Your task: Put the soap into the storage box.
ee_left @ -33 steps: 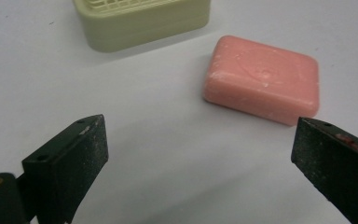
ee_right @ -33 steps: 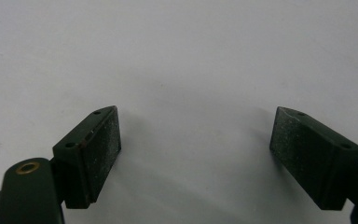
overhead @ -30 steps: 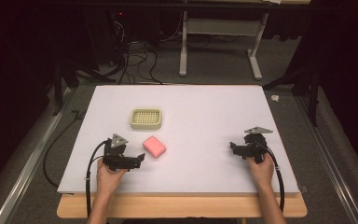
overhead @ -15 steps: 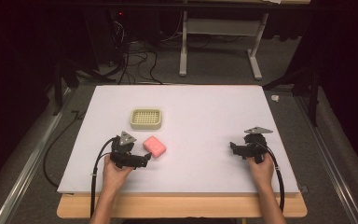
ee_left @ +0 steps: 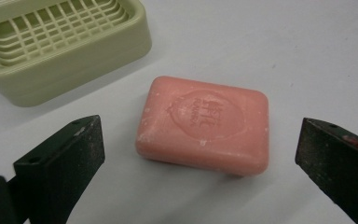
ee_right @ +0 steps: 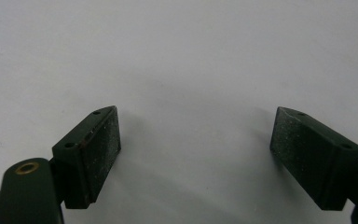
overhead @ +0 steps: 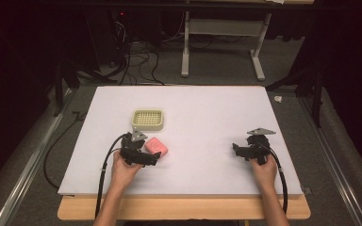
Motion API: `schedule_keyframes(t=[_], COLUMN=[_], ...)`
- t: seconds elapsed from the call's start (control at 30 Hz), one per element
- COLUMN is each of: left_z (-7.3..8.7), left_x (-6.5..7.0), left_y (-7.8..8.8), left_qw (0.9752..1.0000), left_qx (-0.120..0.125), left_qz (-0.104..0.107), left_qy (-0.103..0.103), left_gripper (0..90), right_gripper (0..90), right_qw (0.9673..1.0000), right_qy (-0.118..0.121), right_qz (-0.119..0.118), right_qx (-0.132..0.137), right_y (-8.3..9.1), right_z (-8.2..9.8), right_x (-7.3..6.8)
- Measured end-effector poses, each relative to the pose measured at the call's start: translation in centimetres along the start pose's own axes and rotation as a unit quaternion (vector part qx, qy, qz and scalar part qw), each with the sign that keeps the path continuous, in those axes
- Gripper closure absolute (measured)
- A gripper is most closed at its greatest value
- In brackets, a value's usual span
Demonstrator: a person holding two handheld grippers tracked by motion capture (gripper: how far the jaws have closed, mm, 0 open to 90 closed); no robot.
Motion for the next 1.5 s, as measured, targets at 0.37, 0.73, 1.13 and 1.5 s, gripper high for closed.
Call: schedule_keyframes(t=[0.37,0.73,1.13,1.5], left_z=[-0.6,-0.6,-0.3,-0.1], left_x=[0.4,0.4,0.5,0.5], left_y=[-1.9,-3.4,-4.1,-3.9], left_qw=[0.9997,0.9992,0.9988,0.9988], left_qx=[-0.020,-0.038,-0.045,-0.043], left_qz=[-0.004,0.001,-0.007,-0.010], left_qy=[-0.014,-0.013,-0.017,-0.023], left_gripper=[2.1,3.1,8.8,13.5], right_gripper=[16.4,16.3,16.2,16.1], right_qw=[1.0000,1.0000,1.0000,1.0000], right_qy=[0.000,0.001,0.002,0.002], right_qz=[-0.001,-0.001,-0.001,-0.001], right_qx=[0.000,0.001,0.001,0.001], right_y=[0.0,0.0,0.0,0.0], right_z=[0.0,0.0,0.0,0.0], right_x=[0.0,0.0,0.0,0.0])
Point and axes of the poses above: each handheld gripper's, and its own axes: y roughly backward along the jaws, z roughly out of its underside, x roughly to its right, the point moved 1 cm from there along -y, roughly forward along the jaws, and after that the axes turned 2 degrees about y, right-handed, at the moved point
